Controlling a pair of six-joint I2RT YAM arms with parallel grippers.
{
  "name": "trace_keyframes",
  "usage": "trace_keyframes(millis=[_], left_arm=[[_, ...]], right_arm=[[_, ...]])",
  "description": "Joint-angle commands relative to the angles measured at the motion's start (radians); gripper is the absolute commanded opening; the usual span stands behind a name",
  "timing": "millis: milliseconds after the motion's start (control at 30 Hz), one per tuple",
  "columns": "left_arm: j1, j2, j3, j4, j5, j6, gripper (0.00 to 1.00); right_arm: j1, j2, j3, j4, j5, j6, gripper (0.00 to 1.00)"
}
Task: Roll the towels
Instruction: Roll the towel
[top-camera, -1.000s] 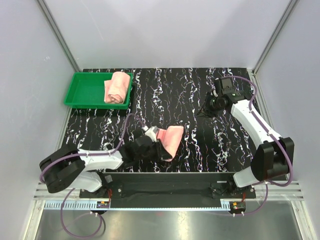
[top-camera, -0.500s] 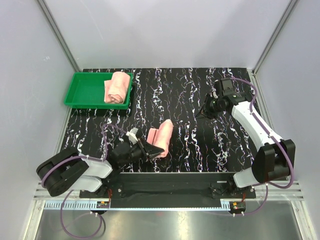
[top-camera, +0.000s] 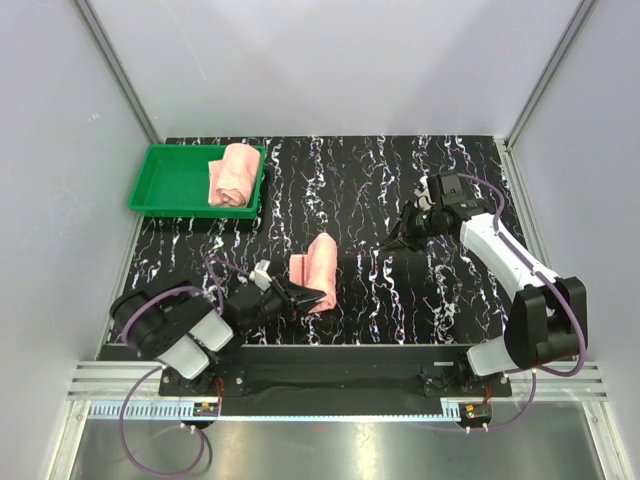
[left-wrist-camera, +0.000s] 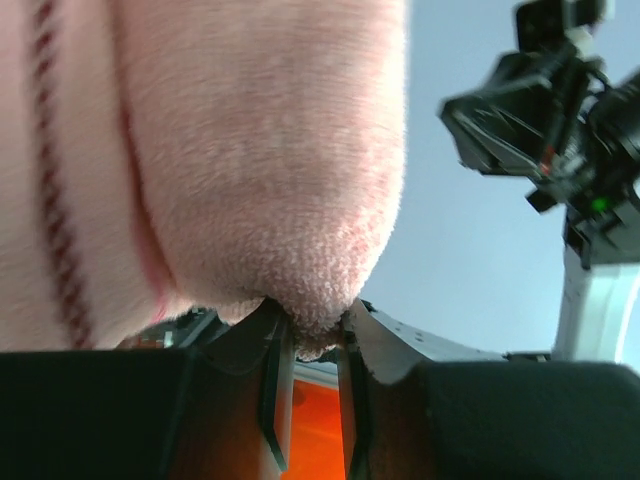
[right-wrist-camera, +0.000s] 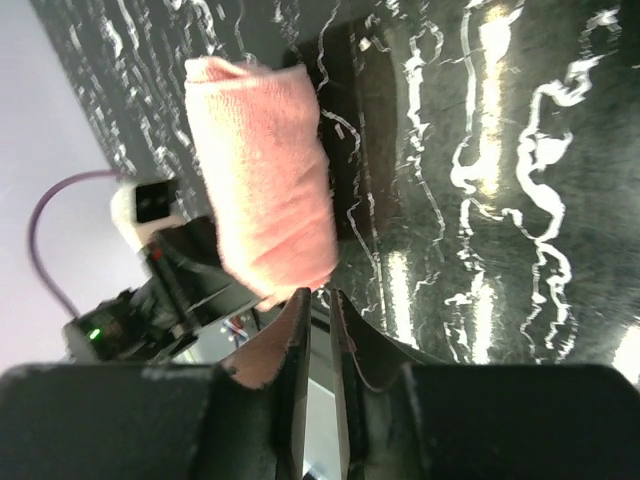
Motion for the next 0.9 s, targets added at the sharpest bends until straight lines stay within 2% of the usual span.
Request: trace_keyframes(millis=[0,167,233,267,300,333,367,467,533,700,800,867], left_arm=[[0.004,0.089,-0.174,0.397,-0.023,-0.038,0.00],[0.004,0.064,-0.222,0.397,-0.089,-0.025,0.00],[0.004,0.041,-0.249,0.398,-0.124,-0.035,0.00],[0.004,0.030,-0.250,0.362,-0.141,-0.042,0.00],[-0.008,0.010,-0.250,0.342,-0.168,-0.051,0.00],[-0.010,0.005,-0.250,0.342,-0.169,-0.059,0.00],[-0.010,0.004,-0.250,0.330,-0.176,-0.071,0.00],[-0.010,0.022,-0.250,0.342,-0.184,-0.098,0.00],[-0.010,0.054,-0.250,0.371,-0.186,-0.113,0.00],[-0.010,0.109,-0.250,0.397,-0.184,-0.119,0.00],[-0.010,0.109,-0.250,0.397,-0.181,-0.102,0.00],[-0.010,0.120,-0.250,0.395,-0.178,-0.101,0.00]], right_arm=[[-0.003,-0.022,-0.039,0.110,-0.110,0.032,0.21],[0.017,0.001,-0.079,0.181,-0.147,0.037,0.25],[0.043,0.029,-0.089,0.222,-0.164,0.038,0.31],[0.076,0.040,-0.090,0.239,-0.171,0.040,0.34],[0.086,0.053,-0.107,0.306,-0.199,0.055,0.45],[0.101,0.060,-0.121,0.351,-0.219,0.072,0.45],[0.115,0.066,-0.138,0.403,-0.240,0.090,0.55],[0.132,0.104,-0.193,0.588,-0.291,0.149,0.64],[0.158,0.157,-0.184,0.651,-0.289,0.153,0.65],[0.253,0.286,-0.092,0.664,-0.211,0.156,0.57],[0.261,0.339,-0.061,0.667,-0.164,0.190,0.54],[0.268,0.345,-0.038,0.668,-0.141,0.193,0.55]])
